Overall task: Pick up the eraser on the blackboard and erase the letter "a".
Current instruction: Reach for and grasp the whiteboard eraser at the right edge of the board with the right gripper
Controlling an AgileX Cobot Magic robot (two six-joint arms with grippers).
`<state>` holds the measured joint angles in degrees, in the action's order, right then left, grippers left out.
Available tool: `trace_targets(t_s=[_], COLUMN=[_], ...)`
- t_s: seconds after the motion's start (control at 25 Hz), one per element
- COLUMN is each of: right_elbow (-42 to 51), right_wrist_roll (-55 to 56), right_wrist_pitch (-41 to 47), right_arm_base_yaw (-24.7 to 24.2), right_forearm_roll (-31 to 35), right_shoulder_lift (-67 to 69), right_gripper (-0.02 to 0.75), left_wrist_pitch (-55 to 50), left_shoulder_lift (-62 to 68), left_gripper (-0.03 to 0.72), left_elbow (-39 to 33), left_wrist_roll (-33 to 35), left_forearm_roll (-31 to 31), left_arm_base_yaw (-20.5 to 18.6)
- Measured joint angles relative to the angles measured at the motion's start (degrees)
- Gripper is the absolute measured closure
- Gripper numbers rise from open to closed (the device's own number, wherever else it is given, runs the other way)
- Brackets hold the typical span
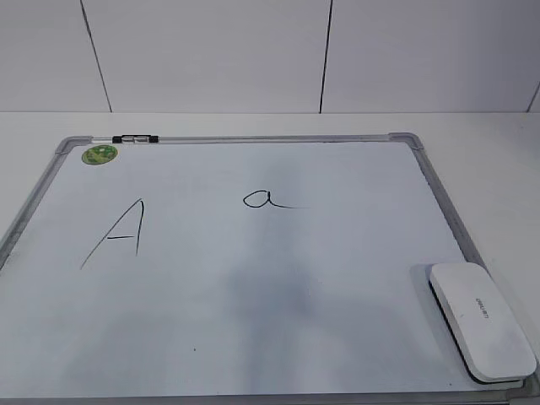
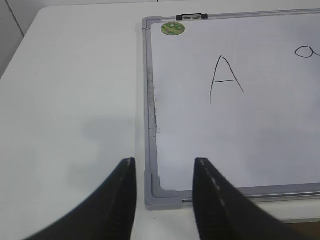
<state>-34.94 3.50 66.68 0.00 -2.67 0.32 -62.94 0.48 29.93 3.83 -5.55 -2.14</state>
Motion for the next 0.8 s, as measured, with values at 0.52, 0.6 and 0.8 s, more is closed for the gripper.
trace_targets(t_s=[0.52, 0.6, 0.8], right_elbow=[-18.63, -20.93, -23.91], right_wrist_roll=[-4.67, -5.49, -6.00], right_wrist_pitch=[0.13, 3.55, 5.28], right_arm_base_yaw=[0.00, 0.00, 0.00], right_forearm_roll=[3.69, 5.66, 10.09], right_shoulder_lift=[23.69, 29.55, 43.78], right_gripper=[0.149, 0.149, 0.149], left_wrist_pitch=[0.00, 0.00, 0.00], left_shoulder_lift=[0.00, 0.00, 0.00], left_gripper=[0.417, 0.439, 0.451], left_elbow=[0.00, 0.00, 0.00], left_wrist_roll=[-0.16, -0.16, -0.16], left_forearm_roll=[0.00, 0.00, 0.00], left_arm_base_yaw=[0.00, 0.00, 0.00])
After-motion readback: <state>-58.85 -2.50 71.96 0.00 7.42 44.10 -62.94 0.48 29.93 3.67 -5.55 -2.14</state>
